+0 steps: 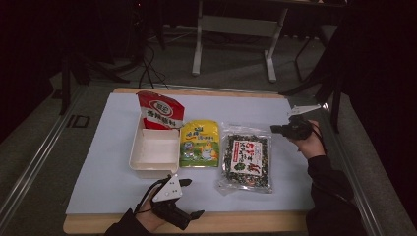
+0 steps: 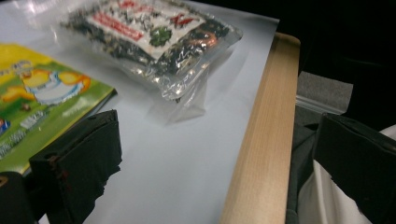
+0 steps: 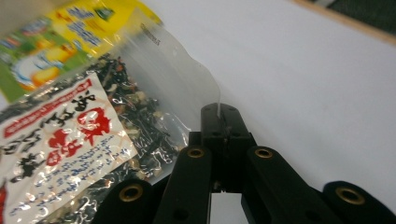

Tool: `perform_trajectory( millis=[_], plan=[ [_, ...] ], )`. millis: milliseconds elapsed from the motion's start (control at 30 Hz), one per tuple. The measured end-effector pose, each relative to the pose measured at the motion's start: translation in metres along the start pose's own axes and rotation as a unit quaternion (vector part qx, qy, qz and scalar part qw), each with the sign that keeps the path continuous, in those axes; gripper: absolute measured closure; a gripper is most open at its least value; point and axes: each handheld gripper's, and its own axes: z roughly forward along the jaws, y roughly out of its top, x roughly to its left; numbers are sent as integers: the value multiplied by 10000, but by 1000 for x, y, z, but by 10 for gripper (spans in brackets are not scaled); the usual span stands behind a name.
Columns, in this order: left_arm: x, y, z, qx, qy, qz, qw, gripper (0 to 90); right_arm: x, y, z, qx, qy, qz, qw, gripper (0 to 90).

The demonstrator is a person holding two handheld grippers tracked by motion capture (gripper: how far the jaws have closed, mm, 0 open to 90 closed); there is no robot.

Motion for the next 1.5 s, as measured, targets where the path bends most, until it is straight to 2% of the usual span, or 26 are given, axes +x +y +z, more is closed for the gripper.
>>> perform_trajectory(
  millis=[133,167,300,333,500,533,733,833,900,1000,1067,1133,1167,1200,1233,1333,1367,1400,1433,1500],
  plan=[
    [2,2,-2,-5,69,-63,10000,24,7,7,-9,-114,15,-151,9998,900],
    [4,5,-4,-33,82,-97,9999,24,14,12,-15,-201,2,-268,9994,900],
    [5,9,-5,-54,137,-73,9999,24,21,19,-22,-311,28,-390,9988,900],
    [5,12,-5,-48,151,-61,9999,24,28,24,-28,-397,50,-492,9980,900],
    [7,21,-5,-87,173,-41,9998,24,41,31,-38,-555,96,-706,9959,900],
    [7,24,-5,-85,173,-39,9998,24,49,34,-43,-628,125,-814,9946,900],
    [9,34,-3,-66,188,-8,9998,24,65,38,-54,-769,249,-1025,9914,900],
    [11,37,0,-69,216,-26,9997,24,79,41,-64,-909,304,-1192,9882,900],
    [13,39,2,-88,176,-70,9998,24,85,42,-69,-971,350,-1290,9863,900],
    [16,42,5,-97,235,-85,9996,24,91,44,-73,-1028,397,-1361,9845,900],
    [17,44,7,-80,249,-81,9996,24,100,46,-80,-1134,447,-1485,9814,900],
    [19,45,9,-78,302,-59,9995,24,103,47,-82,-1163,471,-1524,9803,900],
    [20,46,10,-84,290,-67,9995,24,109,48,-86,-1213,508,-1602,9783,900],
    [21,46,11,-83,305,-68,9995,24,109,48,-86,-1213,508,-1602,9783,900],
    [22,48,13,-80,326,-53,9994,24,114,49,-89,-1271,542,-1676,9761,900],
    [24,50,16,-61,362,-82,9993,24,121,50,-94,-1352,614,-1775,9728,900],
    [25,50,17,-54,367,-103,9993,24,121,50,-94,-1352,614,-1775,9728,900],
    [26,52,19,-24,417,-103,9991,24,126,51,-97,-1418,666,-1840,9704,900],
    [27,52,19,-43,398,-119,9991,24,126,51,-97,-1418,666,-1840,9704,900],
    [28,53,21,-42,447,-115,9989,24,131,52,-101,-1472,715,-1919,9677,900]
  ],
)
